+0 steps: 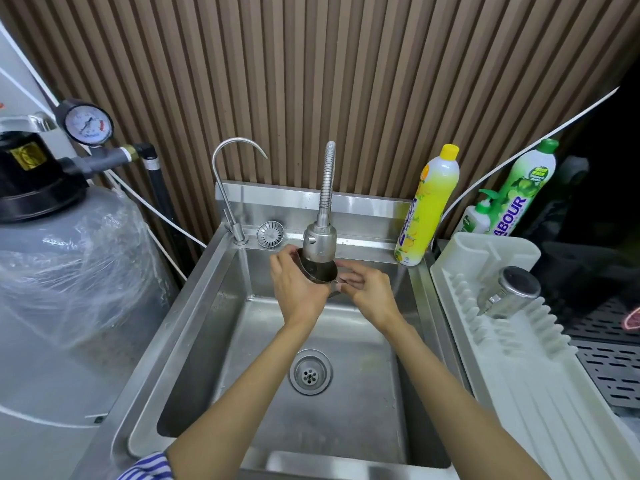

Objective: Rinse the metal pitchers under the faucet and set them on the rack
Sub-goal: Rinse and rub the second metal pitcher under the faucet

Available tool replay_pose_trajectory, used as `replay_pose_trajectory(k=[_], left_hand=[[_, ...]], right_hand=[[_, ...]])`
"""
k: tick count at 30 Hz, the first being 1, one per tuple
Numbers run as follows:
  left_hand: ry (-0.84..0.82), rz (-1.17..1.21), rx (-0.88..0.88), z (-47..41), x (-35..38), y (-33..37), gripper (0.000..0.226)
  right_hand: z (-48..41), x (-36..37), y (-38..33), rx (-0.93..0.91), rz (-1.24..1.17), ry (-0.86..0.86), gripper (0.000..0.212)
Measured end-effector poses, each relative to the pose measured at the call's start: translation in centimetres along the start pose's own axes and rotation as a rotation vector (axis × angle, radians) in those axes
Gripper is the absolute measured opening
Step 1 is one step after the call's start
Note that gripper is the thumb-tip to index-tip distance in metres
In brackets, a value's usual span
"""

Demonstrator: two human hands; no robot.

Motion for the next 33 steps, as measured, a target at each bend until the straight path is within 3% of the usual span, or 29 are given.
replay_pose_trajectory(k=[4,9,13,17,22,28,33], left_hand=[[-0.031,-0.173,-0.042,0.2,-0.5,-0.3,0.086],[-0.093,-0.151,-0.160,0.7,-0.6,-2.0,0.074],[-0.214,0.117,-0.276,0.9,0.4,-3.5,0.069],[-0.362,0.409,-0.359,1.2,1.7,-4.3,0.040],[-0.494,0.765,-0.309,0.9,3.0,-3.7,0.023],[-0.341,0.721,-0.284,-0.3,3.4,-4.0,0.073],[-0.233,0.528,-0.152,-1.3,2.7,-3.3,0.078]], right_hand=[[0.2,0.4,0.5,0.022,-0.007,0.008,0.040],[0.5,-0.2,0.9,0.050,0.096,-0.021,0.024],[0.7,-1.1,0.6,0.060,0.189,-0.059,0.018],[0.7,-2.0,-0.8,0.030,0.318,-0.060,0.015],[1.2,-2.4,-3.1,-0.048,0.483,-0.040,0.022],[0.9,-2.9,-3.2,-0.091,0.443,-0.020,0.040],[0.0,-2.8,-1.7,-0.034,0.227,0.099,0.042]])
Point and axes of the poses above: each hand's wrist, its own z-axis away from the middle knuckle, its own x-axis out of the palm, y = z × x, the point moved 5 cm from there along -z, towards the middle knuckle, and after that the axes turned 11 degrees about -y, right-handed, at the moved point
